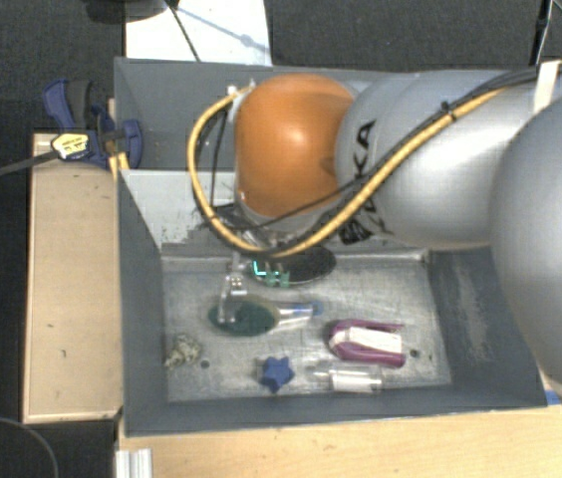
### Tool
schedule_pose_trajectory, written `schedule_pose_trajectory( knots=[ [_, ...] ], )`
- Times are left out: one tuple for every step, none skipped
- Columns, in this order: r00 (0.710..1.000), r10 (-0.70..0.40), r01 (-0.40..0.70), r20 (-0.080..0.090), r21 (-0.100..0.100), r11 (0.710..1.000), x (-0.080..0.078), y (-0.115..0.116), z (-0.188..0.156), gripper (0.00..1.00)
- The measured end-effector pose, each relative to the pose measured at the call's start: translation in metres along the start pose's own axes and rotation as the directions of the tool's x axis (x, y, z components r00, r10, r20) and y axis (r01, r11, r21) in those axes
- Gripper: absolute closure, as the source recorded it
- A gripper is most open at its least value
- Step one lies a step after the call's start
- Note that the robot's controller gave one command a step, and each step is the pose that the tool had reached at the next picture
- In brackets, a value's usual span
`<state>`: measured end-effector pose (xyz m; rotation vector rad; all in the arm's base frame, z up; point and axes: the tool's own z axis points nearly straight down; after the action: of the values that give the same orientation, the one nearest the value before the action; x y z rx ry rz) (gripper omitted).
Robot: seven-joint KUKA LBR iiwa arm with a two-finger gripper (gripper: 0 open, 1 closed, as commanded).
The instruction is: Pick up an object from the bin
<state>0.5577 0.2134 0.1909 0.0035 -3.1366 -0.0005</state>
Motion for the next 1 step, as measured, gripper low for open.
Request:
schedule_pose_trajectory(
  knots=[
    [0.999, -0.041, 0.041, 0.006, 0.000, 0.999, 0.0160, -0.0901, 0.1226, 0.00]
  ],
)
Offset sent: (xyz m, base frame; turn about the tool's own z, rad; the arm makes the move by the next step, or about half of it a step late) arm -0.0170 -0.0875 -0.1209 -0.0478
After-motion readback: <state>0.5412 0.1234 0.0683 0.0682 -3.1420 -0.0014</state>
